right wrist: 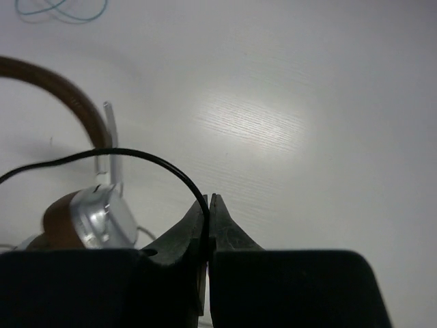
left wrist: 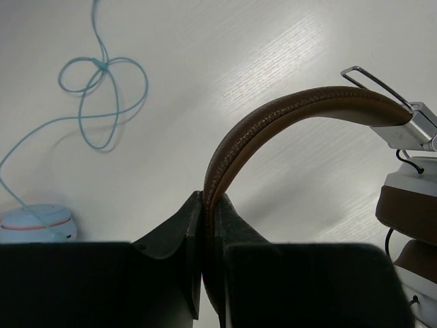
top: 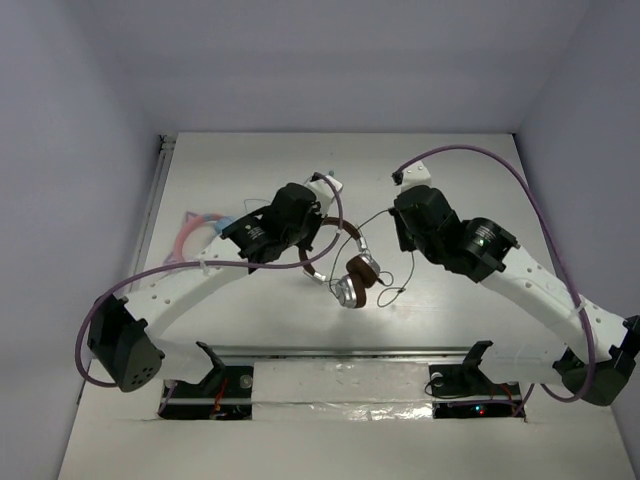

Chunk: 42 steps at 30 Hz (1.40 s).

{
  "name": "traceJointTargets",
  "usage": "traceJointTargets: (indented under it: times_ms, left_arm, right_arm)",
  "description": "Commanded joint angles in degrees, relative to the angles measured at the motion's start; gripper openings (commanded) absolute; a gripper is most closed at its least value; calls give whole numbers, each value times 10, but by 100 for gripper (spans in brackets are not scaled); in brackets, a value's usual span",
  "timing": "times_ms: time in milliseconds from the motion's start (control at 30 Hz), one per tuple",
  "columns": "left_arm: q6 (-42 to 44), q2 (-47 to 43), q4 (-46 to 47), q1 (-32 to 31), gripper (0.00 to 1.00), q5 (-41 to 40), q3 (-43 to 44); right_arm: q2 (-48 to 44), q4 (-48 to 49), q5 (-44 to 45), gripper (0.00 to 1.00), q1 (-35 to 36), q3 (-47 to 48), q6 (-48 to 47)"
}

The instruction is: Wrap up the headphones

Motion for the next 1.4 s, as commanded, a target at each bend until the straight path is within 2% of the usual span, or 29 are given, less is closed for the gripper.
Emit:
traceJointTargets:
  times_ms: [0,300,567,700,833,967,1067,1367]
  left_arm:
    - [-6,-49,30,29,0,95,-15]
    - [-24,-78,83,119,0,312,-33]
    - [-72,-93,133,176,0,445,-34]
    - [-88,-89,139,201,0,438,-17]
    - [-116,-85,173,218,0,502,-19]
    - [-139,-81,183,239,0,489,-3]
    - [-174,-75,205,252,0,517,9]
    - [-274,-63,308,257,0,473,21]
  right_arm:
    - [-29,98,19,0,-35,-31,19]
    - [-57,236,-9,0,-63,-145,58]
    - [-85,325,-41,0,-75,-214,74]
    - [-103,353,-48,0,-80,-244,106]
    - [-102,382,-94,0,-80,-282,130]
    - [-111,429,-122,0,-80,-321,148]
    - [-115,470,-159,0,-80,-342,150]
    - [-99,628,-269,0,-80,-404,163]
